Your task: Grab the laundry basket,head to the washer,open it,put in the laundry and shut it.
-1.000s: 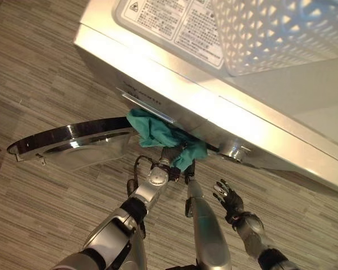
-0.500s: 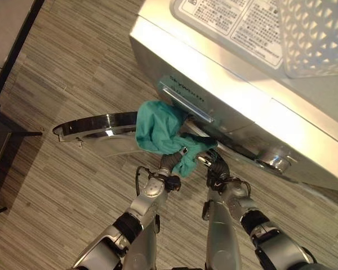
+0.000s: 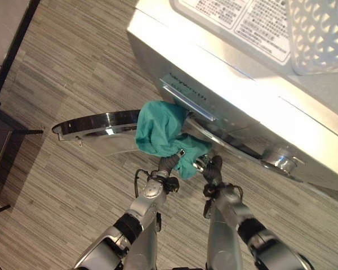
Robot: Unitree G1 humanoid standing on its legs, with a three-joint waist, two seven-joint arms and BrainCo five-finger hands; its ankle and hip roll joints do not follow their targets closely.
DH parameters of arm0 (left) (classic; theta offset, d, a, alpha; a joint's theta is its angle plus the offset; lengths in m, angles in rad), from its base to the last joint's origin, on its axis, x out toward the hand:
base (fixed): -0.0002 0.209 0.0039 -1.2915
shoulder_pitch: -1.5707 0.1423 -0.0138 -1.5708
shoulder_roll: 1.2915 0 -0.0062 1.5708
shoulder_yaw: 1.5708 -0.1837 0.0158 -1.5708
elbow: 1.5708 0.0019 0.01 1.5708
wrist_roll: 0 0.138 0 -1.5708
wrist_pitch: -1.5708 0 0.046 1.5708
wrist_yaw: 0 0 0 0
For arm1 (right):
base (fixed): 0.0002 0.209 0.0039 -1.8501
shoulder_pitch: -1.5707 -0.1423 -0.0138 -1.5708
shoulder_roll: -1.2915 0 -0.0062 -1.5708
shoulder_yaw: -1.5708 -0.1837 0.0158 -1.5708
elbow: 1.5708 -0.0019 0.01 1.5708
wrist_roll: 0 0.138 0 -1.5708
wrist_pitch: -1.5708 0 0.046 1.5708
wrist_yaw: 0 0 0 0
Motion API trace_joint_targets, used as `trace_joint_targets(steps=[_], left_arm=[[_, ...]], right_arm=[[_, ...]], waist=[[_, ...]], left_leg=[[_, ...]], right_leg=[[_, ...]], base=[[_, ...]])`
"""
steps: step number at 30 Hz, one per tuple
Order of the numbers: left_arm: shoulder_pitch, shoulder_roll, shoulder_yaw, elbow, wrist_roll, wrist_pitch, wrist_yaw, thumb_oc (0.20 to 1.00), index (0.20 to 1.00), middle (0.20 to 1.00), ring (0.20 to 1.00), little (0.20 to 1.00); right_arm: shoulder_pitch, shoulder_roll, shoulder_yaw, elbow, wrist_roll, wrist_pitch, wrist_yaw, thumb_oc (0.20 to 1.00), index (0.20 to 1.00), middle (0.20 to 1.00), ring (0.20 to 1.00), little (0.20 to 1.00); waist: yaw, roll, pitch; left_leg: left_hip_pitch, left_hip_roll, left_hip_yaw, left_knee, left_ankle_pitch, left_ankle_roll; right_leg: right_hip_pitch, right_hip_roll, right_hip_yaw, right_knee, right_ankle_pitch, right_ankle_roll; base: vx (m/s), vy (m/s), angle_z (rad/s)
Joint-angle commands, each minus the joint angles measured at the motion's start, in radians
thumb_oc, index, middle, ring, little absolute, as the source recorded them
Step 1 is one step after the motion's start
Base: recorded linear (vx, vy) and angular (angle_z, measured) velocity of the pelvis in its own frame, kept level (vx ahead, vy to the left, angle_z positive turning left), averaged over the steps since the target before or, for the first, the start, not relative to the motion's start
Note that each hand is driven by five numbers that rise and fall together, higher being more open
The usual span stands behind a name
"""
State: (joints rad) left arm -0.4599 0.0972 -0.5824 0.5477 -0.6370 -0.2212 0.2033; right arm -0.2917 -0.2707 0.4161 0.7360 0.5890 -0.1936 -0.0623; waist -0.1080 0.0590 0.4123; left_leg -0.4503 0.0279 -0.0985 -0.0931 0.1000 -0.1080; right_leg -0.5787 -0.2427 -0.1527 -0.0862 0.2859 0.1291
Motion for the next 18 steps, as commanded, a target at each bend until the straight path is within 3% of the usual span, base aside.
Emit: trace_joint_targets(steps=[1,2,3,8,10,11,12,14,15,18], left_arm=[[-0.072,-0.042,0.037,0.046,-0.049,-0.088,0.028,0.200,0.200,0.200,0.200,0.200],[-0.104,-0.055,0.058,0.070,-0.066,-0.099,0.041,0.200,0.200,0.200,0.200,0.200],[-0.186,-0.076,0.110,0.088,-0.104,-0.130,0.075,0.200,0.200,0.200,0.200,0.200],[-0.264,-0.088,0.139,0.033,-0.145,-0.167,0.102,0.200,0.200,0.200,0.200,0.200],[-0.301,-0.100,0.143,0.050,-0.148,-0.167,0.099,0.200,0.200,0.200,0.200,0.200],[-0.339,-0.120,0.142,0.086,-0.144,-0.161,0.097,0.200,0.200,0.200,0.200,0.200],[-0.357,-0.130,0.143,0.105,-0.143,-0.161,0.100,0.200,0.200,0.200,0.200,0.200],[-0.377,-0.142,0.142,0.123,-0.138,-0.159,0.104,0.200,0.200,0.200,0.200,0.200],[-0.398,-0.160,0.149,0.146,-0.131,-0.157,0.114,0.200,0.200,0.200,0.200,0.200],[-0.428,-0.177,0.164,0.174,-0.121,-0.155,0.132,0.200,0.200,0.200,0.200,0.200]], right_arm=[[0.039,-0.018,-0.025,0.045,-0.098,-0.008,-0.050,1.000,1.000,1.000,1.000,1.000],[0.063,-0.027,-0.049,0.055,-0.107,-0.009,-0.064,1.000,1.000,1.000,1.000,1.000],[0.110,-0.050,-0.112,0.119,-0.155,-0.007,-0.124,1.000,1.000,1.000,1.000,1.000],[0.105,-0.058,-0.102,0.347,-0.342,0.072,-0.196,1.000,1.000,1.000,1.000,1.000],[0.094,-0.059,-0.056,0.436,-0.452,0.118,-0.200,1.000,1.000,1.000,1.000,1.000],[0.104,-0.054,0.037,0.519,-0.643,0.181,-0.199,1.000,1.000,1.000,1.000,1.000],[0.110,-0.050,0.070,0.552,-0.719,0.205,-0.197,1.000,1.000,1.000,1.000,1.000],[0.122,-0.046,0.110,0.575,-0.806,0.232,-0.182,1.000,1.000,1.000,1.000,1.000],[0.143,-0.042,0.145,0.597,-0.903,0.252,-0.170,1.000,1.000,1.000,1.000,1.000],[0.151,-0.049,0.171,0.586,-0.969,0.259,-0.180,1.000,1.000,1.000,1.000,1.000]], waist=[[-0.038,-0.076,-0.001],[-0.051,-0.086,0.004],[-0.095,-0.108,0.011],[-0.121,-0.102,0.015],[-0.123,-0.096,0.012],[-0.124,-0.083,0.013],[-0.125,-0.078,0.014],[-0.125,-0.071,0.015],[-0.114,-0.055,0.010],[-0.130,-0.059,0.010]], left_leg=[[-0.007,0.030,0.131,0.087,-0.103,0.004],[-0.020,0.030,0.140,0.106,-0.113,0.004],[-0.091,0.018,0.151,0.177,-0.140,0.009],[-0.207,-0.021,0.168,0.272,-0.180,0.026],[-0.242,-0.033,0.175,0.294,-0.191,0.032],[-0.280,-0.046,0.181,0.326,-0.205,0.039],[-0.296,-0.048,0.183,0.342,-0.210,0.042],[-0.310,-0.050,0.185,0.355,-0.218,0.046],[-0.317,-0.035,0.185,0.385,-0.266,0.048],[-0.353,-0.027,0.197,0.435,-0.286,0.053]], right_leg=[[-0.062,-0.041,0.117,0.012,-0.047,0.115],[-0.075,-0.038,0.129,0.010,-0.044,0.116],[-0.122,-0.042,0.156,0.007,-0.031,0.122],[-0.205,-0.058,0.180,0.004,-0.013,0.128],[-0.232,-0.066,0.188,0.004,-0.009,0.132],[-0.260,-0.078,0.195,0.007,-0.005,0.133],[-0.272,-0.082,0.200,0.009,-0.006,0.133],[-0.286,-0.084,0.205,0.011,-0.005,0.133],[-0.295,-0.070,0.208,0.011,-0.026,0.133],[-0.324,-0.067,0.219,0.018,-0.023,0.133]], base=[[-0.04,0.030,-0.42],[-0.10,0.057,-0.46],[-0.11,0.042,-0.43],[-0.07,0.027,-0.17],[-0.03,0.011,-0.09],[-0.03,0.017,-0.06],[0.00,0.000,0.00],[0.03,0.040,0.01],[0.06,0.079,0.02],[0.00,0.065,-0.03]])
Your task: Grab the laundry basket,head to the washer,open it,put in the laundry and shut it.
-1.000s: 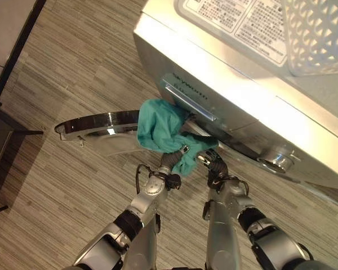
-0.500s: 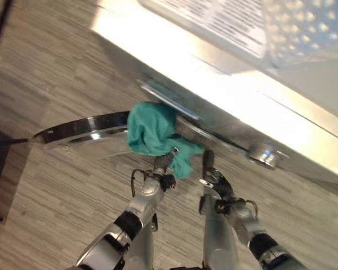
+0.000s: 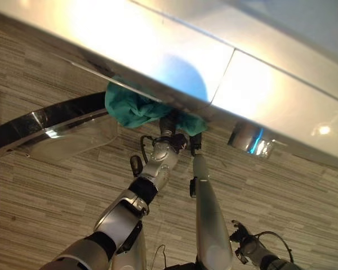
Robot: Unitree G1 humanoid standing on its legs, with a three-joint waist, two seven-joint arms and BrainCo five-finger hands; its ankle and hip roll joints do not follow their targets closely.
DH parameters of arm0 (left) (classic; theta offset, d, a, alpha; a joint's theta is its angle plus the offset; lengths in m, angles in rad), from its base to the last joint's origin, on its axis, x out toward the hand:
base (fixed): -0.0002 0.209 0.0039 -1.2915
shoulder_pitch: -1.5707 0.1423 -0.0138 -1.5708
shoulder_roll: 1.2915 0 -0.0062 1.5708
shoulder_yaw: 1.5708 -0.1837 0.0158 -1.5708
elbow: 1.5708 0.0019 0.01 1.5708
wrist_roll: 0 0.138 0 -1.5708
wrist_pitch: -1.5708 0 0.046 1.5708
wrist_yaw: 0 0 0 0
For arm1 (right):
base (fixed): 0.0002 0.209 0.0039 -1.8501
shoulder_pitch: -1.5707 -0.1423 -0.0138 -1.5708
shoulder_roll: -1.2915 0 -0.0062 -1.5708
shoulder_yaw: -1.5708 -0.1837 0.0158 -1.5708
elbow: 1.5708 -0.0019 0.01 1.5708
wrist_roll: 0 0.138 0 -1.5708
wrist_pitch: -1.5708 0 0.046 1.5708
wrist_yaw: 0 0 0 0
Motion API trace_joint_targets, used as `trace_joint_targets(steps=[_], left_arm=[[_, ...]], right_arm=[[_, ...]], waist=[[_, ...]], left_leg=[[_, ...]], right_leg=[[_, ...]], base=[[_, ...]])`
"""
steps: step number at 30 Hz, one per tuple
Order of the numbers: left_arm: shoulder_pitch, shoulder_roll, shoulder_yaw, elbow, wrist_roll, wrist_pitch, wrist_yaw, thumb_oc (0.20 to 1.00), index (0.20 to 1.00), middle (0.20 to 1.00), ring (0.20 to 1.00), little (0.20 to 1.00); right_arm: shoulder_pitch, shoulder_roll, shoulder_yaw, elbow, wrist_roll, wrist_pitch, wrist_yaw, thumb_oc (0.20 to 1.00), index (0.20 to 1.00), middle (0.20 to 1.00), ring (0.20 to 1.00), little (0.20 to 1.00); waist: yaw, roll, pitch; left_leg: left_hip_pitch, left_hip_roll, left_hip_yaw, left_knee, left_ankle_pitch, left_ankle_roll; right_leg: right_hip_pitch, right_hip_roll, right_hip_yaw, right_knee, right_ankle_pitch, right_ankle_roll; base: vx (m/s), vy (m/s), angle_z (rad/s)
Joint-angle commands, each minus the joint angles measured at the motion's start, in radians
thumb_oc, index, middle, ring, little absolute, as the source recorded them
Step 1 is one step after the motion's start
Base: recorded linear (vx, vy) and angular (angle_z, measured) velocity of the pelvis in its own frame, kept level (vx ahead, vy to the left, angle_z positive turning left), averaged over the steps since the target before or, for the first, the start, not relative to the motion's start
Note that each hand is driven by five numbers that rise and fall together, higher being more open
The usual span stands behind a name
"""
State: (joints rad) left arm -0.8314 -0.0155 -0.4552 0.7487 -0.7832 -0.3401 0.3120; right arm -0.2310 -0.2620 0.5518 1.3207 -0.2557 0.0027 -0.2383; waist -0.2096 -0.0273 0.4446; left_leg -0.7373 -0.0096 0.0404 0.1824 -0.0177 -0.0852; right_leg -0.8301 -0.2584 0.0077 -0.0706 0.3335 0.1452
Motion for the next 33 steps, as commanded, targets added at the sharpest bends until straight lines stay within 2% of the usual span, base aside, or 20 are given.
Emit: trace_joint_targets(steps=[1,5,10,14,17,21,25,26,29,31,32,33], left_arm=[[-0.057,-0.064,0.038,-0.026,0.026,-0.036,0.023,0.200,0.200,0.200,0.200,0.200],[-0.107,-0.087,0.074,-0.018,-0.033,-0.056,0.040,0.200,0.200,0.200,0.200,0.200],[-0.159,-0.095,0.092,-0.001,-0.049,-0.064,0.050,0.200,0.200,0.200,0.200,0.200],[-0.230,-0.108,0.090,0.002,-0.082,-0.074,0.048,0.200,0.200,0.200,0.200,0.200],[-0.266,-0.099,0.105,0.014,-0.106,-0.077,0.045,0.200,0.200,0.200,0.200,0.200],[-0.393,-0.059,0.186,0.077,-0.223,-0.103,0.041,0.200,0.200,0.200,0.200,0.200],[-0.499,-0.003,0.277,0.129,-0.325,-0.125,0.037,0.200,0.200,0.200,0.200,0.200],[-0.567,0.037,0.322,0.159,-0.384,-0.145,0.030,0.200,0.200,0.200,0.200,0.200],[-0.680,0.156,0.369,0.243,-0.451,-0.154,0.034,0.200,0.200,0.200,0.200,0.200],[-0.778,0.273,0.378,0.305,-0.497,-0.150,0.032,0.200,0.200,0.200,0.200,0.200],[-0.789,0.281,0.377,0.315,-0.503,-0.147,0.027,0.200,0.200,0.200,0.200,0.200],[-0.837,0.367,0.402,0.352,-0.515,-0.143,0.043,0.200,0.200,0.200,0.200,0.200]], right_arm=[[0.090,-0.058,0.036,0.001,-0.124,0.063,-0.004,1.000,1.000,1.000,1.000,1.000],[0.080,-0.073,0.030,-0.027,-0.128,0.062,-0.021,1.000,1.000,1.000,1.000,1.000],[0.052,-0.082,0.050,-0.041,-0.136,0.060,-0.030,1.000,1.000,1.000,1.000,1.000],[0.020,-0.085,0.077,-0.044,-0.123,0.060,-0.026,1.000,1.000,1.000,1.000,1.000],[0.003,-0.082,0.082,-0.049,-0.100,0.054,-0.032,1.000,1.000,1.000,1.000,1.000],[-0.053,-0.083,0.082,-0.065,-0.037,0.040,-0.049,1.000,1.000,1.000,1.000,1.000],[-0.088,-0.072,0.073,-0.084,0.009,0.026,-0.056,1.000,1.000,1.000,1.000,1.000],[-0.093,-0.070,0.070,-0.105,0.034,0.013,-0.054,1.000,1.000,1.000,1.000,1.000],[-0.093,-0.086,0.052,-0.138,0.079,-0.009,-0.055,1.000,1.000,1.000,1.000,1.000],[-0.096,-0.101,0.039,-0.159,0.112,-0.025,-0.051,1.000,1.000,1.000,1.000,1.000],[-0.101,-0.102,0.042,-0.160,0.114,-0.025,-0.050,1.000,1.000,1.000,1.000,1.000],[-0.128,-0.144,0.036,-0.141,0.131,-0.040,-0.052,1.000,1.000,1.000,1.000,1.000]], waist=[[-0.029,0.028,-0.023],[-0.061,0.011,-0.029],[-0.081,-0.010,-0.040],[-0.102,-0.030,-0.045],[-0.110,-0.039,-0.044],[-0.135,-0.062,-0.049],[-0.155,-0.074,-0.059],[-0.169,-0.083,-0.066],[-0.194,-0.099,-0.079],[-0.209,-0.106,-0.091],[-0.211,-0.107,-0.088],[-0.211,-0.109,-0.096]], left_leg=[[-0.067,0.011,0.059,0.161,-0.169,0.030],[-0.110,0.034,0.066,0.234,-0.202,0.035],[-0.134,0.054,0.071,0.284,-0.231,0.038],[-0.157,0.073,0.072,0.364,-0.278,0.053],[-0.164,0.078,0.072,0.387,-0.294,0.061],[-0.191,0.092,0.066,0.422,-0.329,0.076],[-0.198,0.111,0.070,0.423,-0.347,0.079],[-0.193,0.126,0.076,0.413,-0.354,0.078],[-0.185,0.150,0.085,0.406,-0.368,0.076],[-0.180,0.174,0.095,0.414,-0.380,0.072],[-0.181,0.177,0.097,0.415,-0.382,0.071],[-0.180,0.196,0.102,0.426,-0.389,0.067]], right_leg=[[-0.074,-0.051,0.059,0.003,-0.071,0.117],[-0.125,-0.041,0.074,0.045,-0.077,0.116],[-0.162,-0.022,0.085,0.072,-0.083,0.113],[-0.208,0.015,0.107,0.127,-0.105,0.105],[-0.227,0.034,0.119,0.143,-0.109,0.103],[-0.278,0.075,0.138,0.172,-0.119,0.099],[-0.313,0.108,0.149,0.181,-0.124,0.099],[-0.327,0.125,0.151,0.180,-0.128,0.101],[-0.349,0.158,0.155,0.187,-0.132,0.101],[-0.364,0.180,0.157,0.199,-0.136,0.102],[-0.366,0.182,0.158,0.200,-0.137,0.102],[-0.375,0.194,0.152,0.210,-0.144,0.100]], base=[[-0.01,0.019,-0.08],[-0.02,0.012,-0.11],[-0.01,0.007,-0.14],[0.01,0.005,-0.30],[0.02,0.002,-0.18],[0.03,-0.016,-0.22],[0.07,-0.010,-0.19],[0.12,-0.017,-0.25],[0.11,-0.036,-0.25],[0.10,-0.029,-0.31],[0.11,-0.074,-0.37],[0.11,-0.083,-0.40]])
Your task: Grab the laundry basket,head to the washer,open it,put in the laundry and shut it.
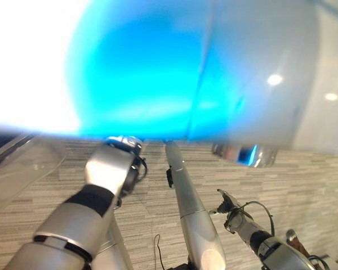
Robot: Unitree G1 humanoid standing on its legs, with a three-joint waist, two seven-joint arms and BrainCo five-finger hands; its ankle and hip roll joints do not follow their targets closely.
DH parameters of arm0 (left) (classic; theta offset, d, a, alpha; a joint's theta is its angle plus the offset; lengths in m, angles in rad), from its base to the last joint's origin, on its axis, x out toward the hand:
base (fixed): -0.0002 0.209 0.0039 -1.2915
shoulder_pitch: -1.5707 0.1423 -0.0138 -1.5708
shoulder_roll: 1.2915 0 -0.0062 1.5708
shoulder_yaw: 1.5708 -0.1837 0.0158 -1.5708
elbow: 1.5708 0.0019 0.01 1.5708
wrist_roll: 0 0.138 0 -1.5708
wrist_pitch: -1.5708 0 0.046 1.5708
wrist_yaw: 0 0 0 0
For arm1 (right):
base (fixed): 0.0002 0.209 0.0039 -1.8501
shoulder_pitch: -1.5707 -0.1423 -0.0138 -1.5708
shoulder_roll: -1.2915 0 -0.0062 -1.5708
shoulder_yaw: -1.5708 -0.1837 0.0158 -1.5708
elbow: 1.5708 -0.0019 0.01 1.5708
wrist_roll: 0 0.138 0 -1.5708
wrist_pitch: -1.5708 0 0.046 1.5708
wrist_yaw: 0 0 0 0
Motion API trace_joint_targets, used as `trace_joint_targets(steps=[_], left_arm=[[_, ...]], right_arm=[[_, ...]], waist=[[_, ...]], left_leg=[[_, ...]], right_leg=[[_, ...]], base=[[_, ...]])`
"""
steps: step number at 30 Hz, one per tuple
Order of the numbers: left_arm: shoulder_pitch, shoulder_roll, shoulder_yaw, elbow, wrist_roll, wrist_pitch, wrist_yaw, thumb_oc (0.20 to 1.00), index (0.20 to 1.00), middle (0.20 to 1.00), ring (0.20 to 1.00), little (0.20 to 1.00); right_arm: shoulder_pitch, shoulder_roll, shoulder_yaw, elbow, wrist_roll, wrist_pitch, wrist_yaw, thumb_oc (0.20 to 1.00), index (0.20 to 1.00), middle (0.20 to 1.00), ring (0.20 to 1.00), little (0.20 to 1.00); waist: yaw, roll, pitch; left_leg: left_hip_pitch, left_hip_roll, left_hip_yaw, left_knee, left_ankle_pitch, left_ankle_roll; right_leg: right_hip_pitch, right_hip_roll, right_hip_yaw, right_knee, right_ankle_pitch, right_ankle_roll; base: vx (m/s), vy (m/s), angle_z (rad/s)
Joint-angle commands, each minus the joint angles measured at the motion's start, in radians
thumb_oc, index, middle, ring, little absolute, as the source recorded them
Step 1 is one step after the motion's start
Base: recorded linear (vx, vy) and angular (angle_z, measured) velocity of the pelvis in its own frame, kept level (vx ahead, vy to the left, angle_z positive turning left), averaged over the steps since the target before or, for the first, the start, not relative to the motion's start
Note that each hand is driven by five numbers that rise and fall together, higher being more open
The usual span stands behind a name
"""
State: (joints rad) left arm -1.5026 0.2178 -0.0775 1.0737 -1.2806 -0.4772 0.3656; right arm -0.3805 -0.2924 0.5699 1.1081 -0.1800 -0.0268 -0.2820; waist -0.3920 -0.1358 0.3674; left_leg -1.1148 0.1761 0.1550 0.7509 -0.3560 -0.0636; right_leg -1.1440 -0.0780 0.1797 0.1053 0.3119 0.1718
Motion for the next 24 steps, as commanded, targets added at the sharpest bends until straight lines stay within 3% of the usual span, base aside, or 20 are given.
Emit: trace_joint_targets(steps=[1,4,7,8,10,11,12,13,14,16,17,18,19,20,22,23,24], left_arm=[[-0.184,0.142,0.033,0.016,-0.044,-0.012,-0.014,0.200,0.200,0.200,0.200,0.200],[-0.280,0.164,-0.043,-0.038,-0.052,-0.051,-0.026,0.200,0.200,0.200,0.200,0.200],[-0.314,0.157,-0.156,-0.338,-0.005,-0.190,-0.027,0.200,0.200,0.200,0.200,0.200],[-0.298,0.138,-0.173,-0.393,0.010,-0.201,-0.026,0.200,0.200,0.200,0.200,0.200],[-0.275,0.112,-0.229,-0.381,0.061,-0.156,0.006,0.200,0.200,0.200,0.200,0.200],[-0.264,0.119,-0.253,-0.330,0.079,-0.116,0.013,0.539,0.539,0.539,0.539,0.539],[-0.269,0.119,-0.254,-0.323,0.078,-0.113,0.011,1.000,1.000,1.000,1.000,1.000],[-0.263,0.138,-0.287,-0.244,0.105,-0.043,0.001,1.000,1.000,1.000,1.000,1.000],[-0.299,0.230,-0.409,-0.028,0.251,0.132,-0.063,1.000,1.000,1.000,1.000,1.000],[-0.361,0.352,-0.609,0.219,0.606,0.313,-0.180,1.000,1.000,1.000,1.000,1.000],[-0.368,0.353,-0.612,0.225,0.607,0.312,-0.184,1.000,1.000,1.000,1.000,1.000],[-0.372,0.367,-0.686,0.300,0.838,0.346,-0.163,1.000,1.000,1.000,1.000,1.000],[-0.375,0.366,-0.687,0.301,0.842,0.346,-0.162,1.000,1.000,1.000,1.000,1.000],[-0.354,0.330,-0.781,0.337,1.130,0.399,-0.127,1.000,1.000,1.000,1.000,1.000],[-0.344,0.280,-0.847,0.339,1.317,0.419,-0.122,1.000,1.000,1.000,1.000,1.000],[-0.307,0.249,-0.926,0.323,1.473,0.426,-0.156,1.000,1.000,1.000,1.000,1.000],[-0.307,0.249,-0.926,0.323,1.473,0.426,-0.156,1.000,1.000,1.000,1.000,1.000]], right_arm=[[0.038,-0.113,0.023,0.070,0.074,-0.019,0.004,1.000,1.000,1.000,1.000,1.000],[0.062,-0.108,0.030,0.067,0.086,-0.014,0.004,1.000,1.000,1.000,1.000,1.000],[0.106,-0.111,0.001,0.077,0.069,-0.012,0.001,1.000,1.000,1.000,1.000,1.000],[0.102,-0.113,-0.001,0.075,0.073,-0.012,-0.002,1.000,1.000,1.000,1.000,1.000],[0.123,-0.106,-0.011,0.053,0.094,-0.018,0.001,1.000,1.000,1.000,1.000,1.000],[0.126,-0.109,-0.017,0.049,0.104,-0.022,0.002,1.000,1.000,1.000,1.000,1.000],[0.127,-0.108,-0.016,0.048,0.105,-0.022,0.003,1.000,1.000,1.000,1.000,1.000],[0.123,-0.109,-0.023,0.050,0.126,-0.025,0.008,1.000,1.000,1.000,1.000,1.000],[0.131,-0.101,-0.046,0.048,0.153,-0.047,0.022,1.000,1.000,1.000,1.000,1.000],[0.105,-0.106,-0.057,0.055,0.172,-0.064,0.053,1.000,1.000,1.000,1.000,1.000],[0.102,-0.104,-0.057,0.055,0.172,-0.065,0.053,1.000,1.000,1.000,1.000,1.000],[0.073,-0.109,-0.048,0.067,0.193,-0.070,0.069,1.000,1.000,1.000,1.000,1.000],[0.070,-0.107,-0.048,0.069,0.194,-0.071,0.069,1.000,1.000,1.000,1.000,1.000],[0.021,-0.108,-0.025,0.082,0.208,-0.078,0.075,1.000,1.000,1.000,1.000,1.000],[-0.014,-0.109,0.006,0.101,0.210,-0.088,0.073,1.000,1.000,1.000,1.000,1.000],[-0.017,-0.107,0.020,0.110,0.207,-0.094,0.069,1.000,1.000,1.000,1.000,1.000],[-0.016,-0.107,0.020,0.110,0.207,-0.094,0.069,1.000,1.000,1.000,1.000,1.000]], waist=[[-0.036,0.001,-0.016],[-0.042,0.006,-0.020],[-0.033,0.029,-0.019],[-0.031,0.035,-0.020],[-0.032,0.043,-0.027],[-0.031,0.046,-0.028],[-0.032,0.045,-0.028],[-0.030,0.049,-0.029],[-0.021,0.066,-0.033],[-0.011,0.077,-0.031],[-0.014,0.074,-0.029],[-0.007,0.080,-0.031],[-0.007,0.079,-0.029],[-0.005,0.080,-0.030],[-0.006,0.076,-0.027],[-0.009,0.078,-0.025],[-0.008,0.076,-0.024]], left_leg=[[0.194,0.018,-0.009,-0.137,-0.054,0.042],[0.193,0.038,0.000,-0.123,-0.063,0.038],[0.173,0.042,-0.014,-0.111,-0.066,0.031],[0.171,0.042,-0.017,-0.114,-0.063,0.028],[0.169,0.039,-0.030,-0.125,-0.056,0.022],[0.170,0.037,-0.034,-0.127,-0.053,0.020],[0.170,0.036,-0.035,-0.128,-0.052,0.020],[0.169,0.034,-0.040,-0.130,-0.046,0.018],[0.167,0.030,-0.043,-0.133,-0.037,0.017],[0.167,0.028,-0.043,-0.130,-0.029,0.015],[0.165,0.026,-0.043,-0.130,-0.026,0.015],[0.163,0.024,-0.045,-0.126,-0.016,0.012],[0.163,0.023,-0.046,-0.126,-0.016,0.012],[0.165,0.021,-0.050,-0.129,-0.006,0.007],[0.179,0.018,-0.051,-0.144,0.000,0.002],[0.192,0.014,-0.047,-0.162,0.002,0.000],[0.194,0.013,-0.046,-0.163,0.003,0.000]], right_leg=[[-0.065,0.021,-0.021,0.039,-0.129,0.073],[-0.079,0.041,-0.019,0.058,-0.137,0.072],[-0.090,0.045,-0.033,0.066,-0.149,0.072],[-0.092,0.042,-0.038,0.065,-0.152,0.073],[-0.090,0.040,-0.048,0.063,-0.155,0.069],[-0.088,0.039,-0.048,0.065,-0.154,0.065],[-0.088,0.038,-0.049,0.065,-0.155,0.065],[-0.084,0.034,-0.052,0.066,-0.154,0.060],[-0.076,0.026,-0.055,0.067,-0.151,0.051],[-0.067,0.018,-0.058,0.069,-0.147,0.042],[-0.067,0.017,-0.057,0.068,-0.145,0.042],[-0.062,0.005,-0.058,0.072,-0.140,0.038],[-0.061,0.005,-0.058,0.073,-0.140,0.038],[-0.053,-0.005,-0.058,0.075,-0.135,0.033],[-0.039,-0.012,-0.058,0.071,-0.132,0.030],[-0.027,-0.017,-0.055,0.065,-0.128,0.029],[-0.026,-0.017,-0.054,0.065,-0.128,0.029]], base=[[0.14,-0.062,-0.36],[0.08,0.011,-0.14],[0.08,-0.106,-0.04],[0.04,-0.104,0.09],[0.01,-0.071,0.13],[0.00,-0.026,0.14],[-0.01,-0.018,0.09],[-0.02,0.011,0.03],[-0.02,0.034,0.00],[-0.02,0.062,0.00],[-0.02,0.033,0.02],[0.00,0.000,0.00],[-0.03,0.012,0.05],[-0.03,0.021,0.22],[-0.04,0.067,0.31],[-0.03,0.081,0.20],[-0.02,0.087,0.19]])
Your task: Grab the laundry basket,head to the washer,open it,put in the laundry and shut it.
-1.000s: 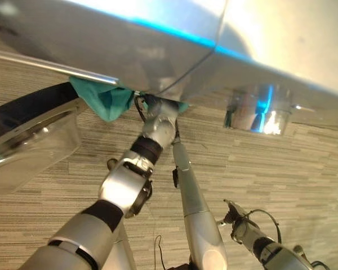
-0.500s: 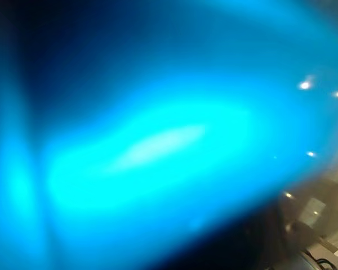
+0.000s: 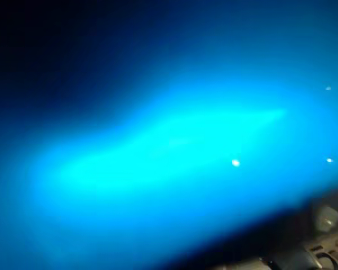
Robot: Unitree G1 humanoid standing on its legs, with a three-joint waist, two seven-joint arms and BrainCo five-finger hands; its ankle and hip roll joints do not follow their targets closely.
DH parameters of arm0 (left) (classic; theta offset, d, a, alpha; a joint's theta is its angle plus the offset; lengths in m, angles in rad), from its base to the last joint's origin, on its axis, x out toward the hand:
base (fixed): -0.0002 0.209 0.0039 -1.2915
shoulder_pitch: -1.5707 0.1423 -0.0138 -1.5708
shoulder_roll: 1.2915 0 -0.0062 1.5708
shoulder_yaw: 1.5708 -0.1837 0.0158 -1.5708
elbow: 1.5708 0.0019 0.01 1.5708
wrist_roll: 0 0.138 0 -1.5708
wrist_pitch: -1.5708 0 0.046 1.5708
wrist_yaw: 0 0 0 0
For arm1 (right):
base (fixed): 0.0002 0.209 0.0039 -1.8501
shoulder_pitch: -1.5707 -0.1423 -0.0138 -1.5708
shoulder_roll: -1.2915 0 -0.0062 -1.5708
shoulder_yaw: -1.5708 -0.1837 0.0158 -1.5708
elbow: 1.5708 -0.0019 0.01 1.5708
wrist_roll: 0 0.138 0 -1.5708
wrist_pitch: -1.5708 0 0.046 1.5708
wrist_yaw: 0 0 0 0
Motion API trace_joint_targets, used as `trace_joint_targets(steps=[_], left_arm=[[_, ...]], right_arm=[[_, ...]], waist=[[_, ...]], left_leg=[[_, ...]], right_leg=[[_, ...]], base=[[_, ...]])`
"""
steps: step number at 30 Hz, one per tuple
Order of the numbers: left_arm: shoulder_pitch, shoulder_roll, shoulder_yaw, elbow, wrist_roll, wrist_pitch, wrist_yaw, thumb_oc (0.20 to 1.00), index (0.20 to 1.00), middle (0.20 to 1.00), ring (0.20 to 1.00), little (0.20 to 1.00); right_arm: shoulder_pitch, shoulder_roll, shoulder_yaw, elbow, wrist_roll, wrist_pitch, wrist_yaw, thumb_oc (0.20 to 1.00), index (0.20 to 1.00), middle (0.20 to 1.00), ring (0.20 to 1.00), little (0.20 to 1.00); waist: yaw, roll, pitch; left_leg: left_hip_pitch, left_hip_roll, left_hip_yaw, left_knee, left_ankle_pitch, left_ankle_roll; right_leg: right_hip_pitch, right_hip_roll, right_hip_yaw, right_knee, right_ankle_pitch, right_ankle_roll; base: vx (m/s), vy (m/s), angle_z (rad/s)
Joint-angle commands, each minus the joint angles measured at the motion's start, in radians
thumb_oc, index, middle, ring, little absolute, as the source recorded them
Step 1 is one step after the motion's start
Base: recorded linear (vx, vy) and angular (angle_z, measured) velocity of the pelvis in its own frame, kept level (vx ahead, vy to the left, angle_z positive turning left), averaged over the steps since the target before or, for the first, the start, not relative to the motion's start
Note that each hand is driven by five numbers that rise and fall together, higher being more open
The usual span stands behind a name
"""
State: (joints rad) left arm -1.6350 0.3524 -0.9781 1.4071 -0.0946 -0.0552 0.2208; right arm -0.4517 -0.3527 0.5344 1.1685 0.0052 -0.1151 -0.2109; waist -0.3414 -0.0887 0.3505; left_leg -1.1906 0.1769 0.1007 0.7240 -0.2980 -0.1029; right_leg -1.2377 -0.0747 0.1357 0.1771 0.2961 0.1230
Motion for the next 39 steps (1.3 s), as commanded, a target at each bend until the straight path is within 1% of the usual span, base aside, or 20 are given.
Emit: trace_joint_targets(steps=[1,2,3,5,12,13,15,16,17,21,23,24,27,28,32,33,35,36,37,39], left_arm=[[-0.166,0.102,-0.085,-0.033,0.376,-0.004,-0.022,1.000,1.000,1.000,1.000,1.000],[-0.122,0.082,-0.175,-0.069,0.507,-0.002,-0.066,1.000,1.000,1.000,1.000,1.000],[-0.121,0.082,-0.175,-0.069,0.508,-0.001,-0.066,1.000,1.000,1.000,1.000,1.000],[-0.113,0.060,-0.269,-0.163,0.638,-0.029,-0.068,1.000,1.000,1.000,1.000,1.000],[-0.110,0.106,-0.326,-0.353,0.731,-0.027,0.017,1.000,1.000,1.000,1.000,1.000],[-0.081,0.206,-0.304,-0.509,0.785,-0.008,0.081,1.000,1.000,1.000,1.000,1.000],[-0.039,0.282,-0.253,-0.615,0.764,0.001,0.092,1.000,1.000,1.000,1.000,1.000],[-0.039,0.282,-0.253,-0.615,0.764,0.001,0.092,1.000,1.000,1.000,1.000,1.000],[0.031,0.362,-0.176,-0.715,0.723,0.002,0.108,1.000,1.000,1.000,1.000,1.000],[0.212,0.453,-0.021,-0.836,0.537,-0.048,0.052,1.000,1.000,1.000,1.000,1.000],[0.289,0.426,0.019,-0.809,0.312,-0.081,-0.069,1.000,1.000,1.000,1.000,1.000],[0.320,0.387,0.031,-0.768,0.187,-0.084,-0.134,1.000,1.000,1.000,1.000,1.000],[0.291,0.271,0.037,-0.592,-0.164,-0.087,-0.222,1.000,1.000,1.000,1.000,1.000],[0.249,0.232,0.027,-0.533,-0.245,-0.087,-0.244,1.000,1.000,1.000,1.000,1.000],[0.118,0.175,0.000,-0.415,-0.353,-0.078,-0.296,1.000,1.000,1.000,1.000,1.000],[-0.030,0.142,-0.063,-0.243,-0.153,-0.051,-0.296,1.000,1.000,1.000,1.000,1.000],[-0.143,0.109,-0.121,-0.107,0.094,-0.017,-0.218,1.000,1.000,1.000,1.000,1.000],[-0.212,0.089,-0.147,-0.061,0.199,-0.007,-0.157,1.000,1.000,1.000,1.000,1.000],[-0.214,0.088,-0.147,-0.059,0.199,-0.008,-0.157,1.000,1.000,1.000,1.000,1.000],[-0.409,0.017,-0.183,-0.087,0.391,-0.008,0.045,1.000,1.000,1.000,1.000,1.000]], right_arm=[[0.049,-0.056,0.055,0.053,0.020,-0.004,-0.004,1.000,1.000,1.000,1.000,1.000],[0.059,-0.079,0.057,0.057,0.014,-0.011,0.001,1.000,1.000,1.000,1.000,1.000],[0.060,-0.079,0.056,0.057,0.014,-0.011,0.001,1.000,1.000,1.000,1.000,1.000],[0.078,-0.094,0.052,0.062,0.014,-0.008,0.000,1.000,1.000,1.000,1.000,1.000],[0.116,-0.103,0.012,0.056,0.011,-0.010,-0.017,1.000,1.000,1.000,1.000,1.000],[0.157,-0.105,-0.021,0.025,0.013,-0.027,-0.021,1.000,1.000,1.000,1.000,1.000],[0.190,-0.103,-0.044,0.001,0.013,-0.030,-0.019,1.000,1.000,1.000,1.000,1.000],[0.190,-0.104,-0.044,0.001,0.013,-0.030,-0.019,1.000,1.000,1.000,1.000,1.000],[0.220,-0.093,-0.070,-0.018,0.016,-0.032,-0.013,1.000,1.000,1.000,1.000,1.000],[0.239,-0.096,-0.086,-0.041,0.010,-0.013,0.008,1.000,1.000,1.000,1.000,1.000],[0.237,-0.098,-0.071,-0.032,-0.015,0.022,0.023,1.000,1.000,1.000,1.000,1.000],[0.224,-0.098,-0.068,-0.018,-0.014,0.040,0.029,1.000,1.000,1.000,1.000,1.000],[0.135,-0.088,-0.032,0.023,0.010,0.076,0.034,1.000,1.000,1.000,1.000,1.000],[0.109,-0.083,-0.014,0.032,0.013,0.078,0.033,1.000,1.000,1.000,1.000,1.000],[0.085,-0.069,0.009,0.036,0.022,0.074,0.034,1.000,1.000,1.000,1.000,1.000],[0.076,-0.061,0.022,0.049,0.026,0.059,0.038,1.000,1.000,1.000,1.000,1.000],[0.046,-0.065,0.037,0.070,0.031,0.046,0.038,1.000,1.000,1.000,1.000,1.000],[0.037,-0.068,0.046,0.074,0.040,0.035,0.040,1.000,1.000,1.000,1.000,1.000],[0.036,-0.068,0.045,0.075,0.041,0.034,0.040,1.000,1.000,1.000,1.000,1.000],[0.040,-0.056,0.069,0.056,0.058,-0.013,0.013,1.000,1.000,1.000,1.000,1.000]], waist=[[-0.059,0.029,-0.007],[-0.059,0.034,-0.006],[-0.059,0.033,-0.005],[-0.050,0.045,-0.002],[-0.016,0.071,0.008],[-0.008,0.072,0.020],[0.003,0.076,0.023],[0.003,0.076,0.023],[0.021,0.080,0.026],[0.039,0.088,0.028],[0.035,0.089,0.023],[0.051,0.104,0.017],[0.038,0.108,0.005],[0.031,0.108,0.000],[0.016,0.111,-0.010],[-0.004,0.115,-0.019],[-0.016,0.111,-0.013],[-0.024,0.109,-0.009],[-0.023,0.108,-0.008],[-0.052,0.092,0.003]], left_leg=[[0.277,0.012,0.011,-0.142,-0.055,0.037],[0.288,0.012,0.006,-0.153,-0.055,0.036],[0.289,0.012,0.006,-0.153,-0.055,0.036],[0.301,0.008,0.003,-0.161,-0.052,0.035],[0.320,-0.010,-0.002,-0.181,-0.045,0.039],[0.312,-0.033,-0.001,-0.194,-0.003,0.037],[0.317,-0.042,-0.005,-0.205,0.003,0.038],[0.317,-0.042,-0.005,-0.205,0.003,0.038],[0.319,-0.048,-0.009,-0.215,0.012,0.037],[0.319,-0.065,-0.013,-0.228,0.029,0.035],[0.312,-0.071,-0.009,-0.227,0.035,0.035],[0.324,-0.059,-0.017,-0.227,0.005,0.033],[0.320,-0.062,-0.013,-0.236,0.020,0.030],[0.321,-0.062,-0.011,-0.241,0.023,0.028],[0.331,-0.062,-0.005,-0.263,0.027,0.027],[0.348,-0.053,0.007,-0.279,0.028,0.028],[0.360,-0.042,0.014,-0.290,0.030,0.026],[0.365,-0.037,0.018,-0.296,0.031,0.026],[0.366,-0.037,0.018,-0.296,0.030,0.026],[0.380,-0.019,0.029,-0.317,0.038,0.017]], right_leg=[[0.076,-0.023,-0.009,-0.011,-0.112,0.079],[0.088,-0.025,-0.009,-0.013,-0.113,0.081],[0.089,-0.025,-0.009,-0.014,-0.113,0.081],[0.107,-0.029,-0.009,-0.014,-0.119,0.082],[0.132,-0.045,-0.012,-0.018,-0.128,0.090],[0.134,-0.071,-0.012,-0.026,-0.105,0.086],[0.143,-0.079,-0.018,-0.031,-0.106,0.087],[0.143,-0.079,-0.018,-0.031,-0.106,0.087],[0.149,-0.089,-0.023,-0.035,-0.105,0.088],[0.158,-0.105,-0.029,-0.042,-0.101,0.085],[0.155,-0.113,-0.032,-0.043,-0.098,0.082],[0.166,-0.099,-0.035,-0.038,-0.123,0.087],[0.159,-0.100,-0.031,-0.037,-0.119,0.084],[0.155,-0.098,-0.029,-0.035,-0.118,0.083],[0.147,-0.088,-0.024,-0.034,-0.120,0.084],[0.137,-0.074,-0.012,-0.028,-0.124,0.086],[0.135,-0.066,-0.008,-0.026,-0.128,0.087],[0.133,-0.062,-0.005,-0.025,-0.130,0.088],[0.133,-0.062,-0.005,-0.025,-0.130,0.088],[0.132,-0.049,-0.001,-0.026,-0.135,0.086]], base=[[-0.01,0.052,0.14],[-0.01,0.052,0.07],[-0.01,0.035,0.02],[0.00,0.000,0.00],[-0.02,-0.008,0.08],[-0.10,-0.063,0.05],[-0.06,-0.033,0.26],[-0.02,-0.010,0.34],[-0.02,-0.018,0.14],[-0.02,-0.004,0.08],[0.02,0.021,0.09],[0.07,0.037,0.03],[0.02,0.006,0.02],[0.01,-0.013,0.09],[0.03,0.021,0.02],[0.08,0.046,-0.06],[0.06,0.029,-0.08],[0.02,0.006,-0.04],[0.03,-0.007,0.00],[0.05,-0.023,0.02]])
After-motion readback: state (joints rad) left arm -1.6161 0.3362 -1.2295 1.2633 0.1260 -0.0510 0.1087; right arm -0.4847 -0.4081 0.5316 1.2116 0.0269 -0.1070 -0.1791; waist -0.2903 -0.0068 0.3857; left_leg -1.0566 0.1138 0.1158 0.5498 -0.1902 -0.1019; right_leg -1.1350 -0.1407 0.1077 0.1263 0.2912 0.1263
